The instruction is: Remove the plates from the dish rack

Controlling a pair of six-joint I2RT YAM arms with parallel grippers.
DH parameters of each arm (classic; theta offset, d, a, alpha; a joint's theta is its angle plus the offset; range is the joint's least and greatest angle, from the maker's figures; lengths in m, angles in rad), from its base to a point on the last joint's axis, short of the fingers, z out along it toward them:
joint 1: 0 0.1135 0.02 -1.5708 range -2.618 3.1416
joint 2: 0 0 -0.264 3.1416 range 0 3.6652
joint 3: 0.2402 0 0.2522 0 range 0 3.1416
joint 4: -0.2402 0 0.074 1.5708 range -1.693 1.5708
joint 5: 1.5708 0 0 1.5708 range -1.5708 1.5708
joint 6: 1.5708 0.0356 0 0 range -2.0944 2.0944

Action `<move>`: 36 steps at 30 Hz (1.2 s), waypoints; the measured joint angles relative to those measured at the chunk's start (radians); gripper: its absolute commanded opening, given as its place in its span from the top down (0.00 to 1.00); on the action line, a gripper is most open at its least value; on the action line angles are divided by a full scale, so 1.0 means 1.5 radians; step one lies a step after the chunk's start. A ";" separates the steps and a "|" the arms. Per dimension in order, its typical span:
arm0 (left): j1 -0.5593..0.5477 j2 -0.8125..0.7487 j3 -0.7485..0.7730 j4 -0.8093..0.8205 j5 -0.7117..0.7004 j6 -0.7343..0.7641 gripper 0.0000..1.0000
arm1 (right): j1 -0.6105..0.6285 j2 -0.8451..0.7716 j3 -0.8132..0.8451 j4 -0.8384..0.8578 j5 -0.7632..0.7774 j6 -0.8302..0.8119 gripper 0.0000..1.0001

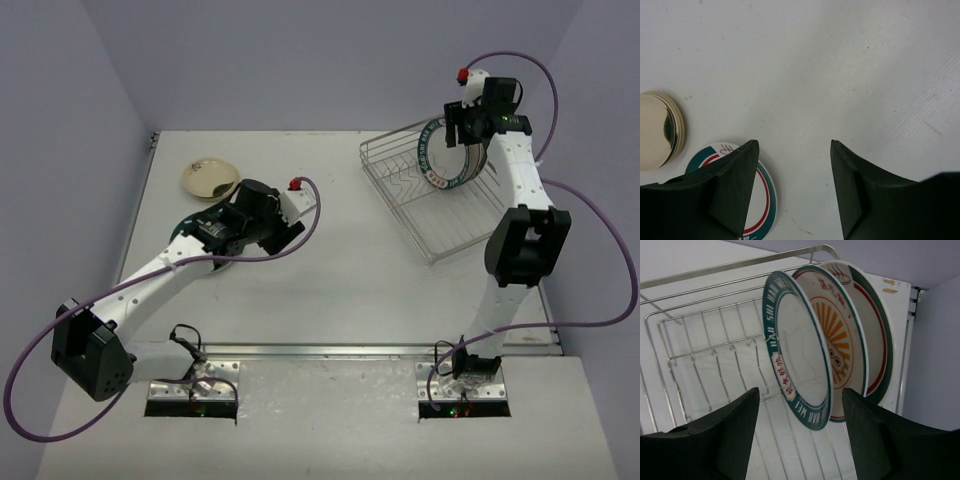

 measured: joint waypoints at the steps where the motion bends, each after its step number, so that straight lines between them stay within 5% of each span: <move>1: -0.002 0.000 0.000 0.005 -0.011 0.000 0.43 | -0.003 0.011 0.005 0.007 0.004 -0.009 0.35; 7: -0.024 0.003 0.000 0.030 -0.057 0.004 0.43 | -0.005 0.040 0.011 0.028 0.018 -0.054 0.40; 12: -0.046 0.015 0.001 0.040 -0.077 0.014 0.42 | -0.004 0.064 0.017 0.043 0.017 -0.077 0.58; 20: -0.049 0.019 0.017 0.043 -0.077 0.015 0.10 | -0.008 0.069 0.009 0.066 0.018 -0.096 1.00; 22: -0.049 0.019 0.023 0.041 -0.072 0.011 0.00 | -0.009 0.069 0.009 0.067 0.022 -0.105 1.00; 36: -0.048 0.017 0.036 0.041 -0.040 -0.033 0.00 | -0.012 -0.041 -0.023 0.088 0.037 -0.114 1.00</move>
